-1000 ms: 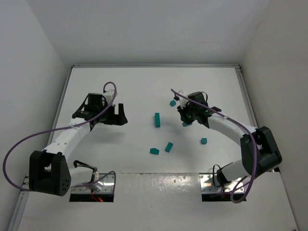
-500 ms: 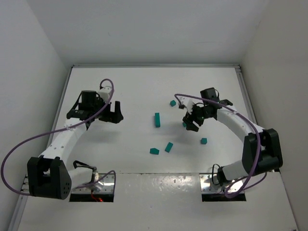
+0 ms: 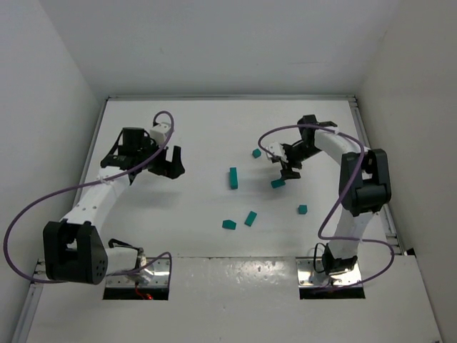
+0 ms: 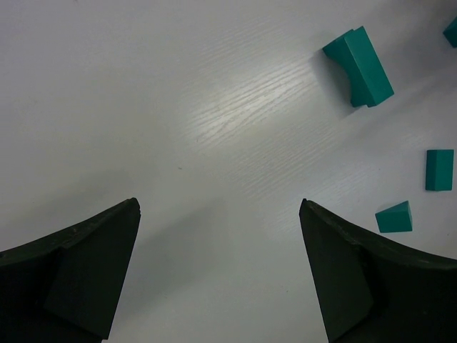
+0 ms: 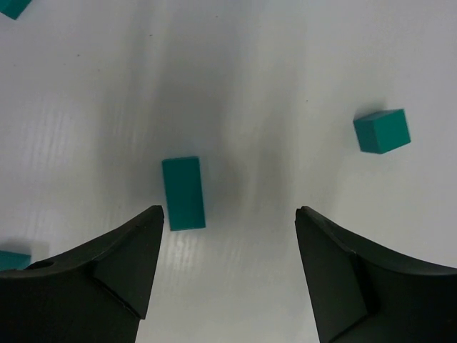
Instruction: Build the wood block tower
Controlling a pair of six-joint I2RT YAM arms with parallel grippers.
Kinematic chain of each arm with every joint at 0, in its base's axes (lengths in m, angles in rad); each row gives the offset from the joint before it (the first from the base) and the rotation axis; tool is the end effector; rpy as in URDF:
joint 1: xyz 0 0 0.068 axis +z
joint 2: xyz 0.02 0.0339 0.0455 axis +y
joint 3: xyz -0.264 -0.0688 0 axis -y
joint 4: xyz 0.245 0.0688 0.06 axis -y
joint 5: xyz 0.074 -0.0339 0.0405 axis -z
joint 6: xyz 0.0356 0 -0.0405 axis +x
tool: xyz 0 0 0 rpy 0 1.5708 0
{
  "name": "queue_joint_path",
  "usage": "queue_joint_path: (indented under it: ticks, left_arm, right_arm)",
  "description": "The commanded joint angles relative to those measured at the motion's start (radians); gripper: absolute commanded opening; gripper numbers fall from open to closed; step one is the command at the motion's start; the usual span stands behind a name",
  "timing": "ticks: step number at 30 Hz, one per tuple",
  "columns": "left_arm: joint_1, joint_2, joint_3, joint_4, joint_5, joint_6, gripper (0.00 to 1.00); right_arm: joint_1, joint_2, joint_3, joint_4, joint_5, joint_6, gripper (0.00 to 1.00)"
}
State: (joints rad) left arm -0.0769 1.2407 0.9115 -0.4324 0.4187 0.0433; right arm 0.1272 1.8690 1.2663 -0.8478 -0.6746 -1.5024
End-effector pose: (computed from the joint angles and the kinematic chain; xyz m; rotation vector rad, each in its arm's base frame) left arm 0.2609 -0.0346 0.2673 0.3462 2.2775 -0.5039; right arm 0.3400 0.0659 0.1753 -1.8997 1.7169 0.5959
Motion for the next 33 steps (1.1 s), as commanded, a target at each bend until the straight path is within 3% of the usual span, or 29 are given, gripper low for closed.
queue_joint_path:
  ticks: [1,6,10,33]
  left_arm:
    - [0.008,0.026,0.05,0.017,-0.009,0.018,1.0]
    - [0.008,0.046,0.061,0.017,-0.009,0.009,1.0]
    - [0.008,0.055,0.061,0.026,-0.018,0.009,1.0]
    - [0.008,0.105,0.09,0.035,-0.047,-0.011,1.0]
  right_arm:
    - [0.003,0.038,0.08,-0.127,-0.066,-0.225,0.75]
    - [0.003,0.091,0.14,-0.227,-0.063,-0.303,0.68]
    - [0.017,0.078,0.075,-0.232,-0.046,-0.346,0.67]
    - [0.055,0.131,0.027,-0.126,0.027,-0.239,0.58]
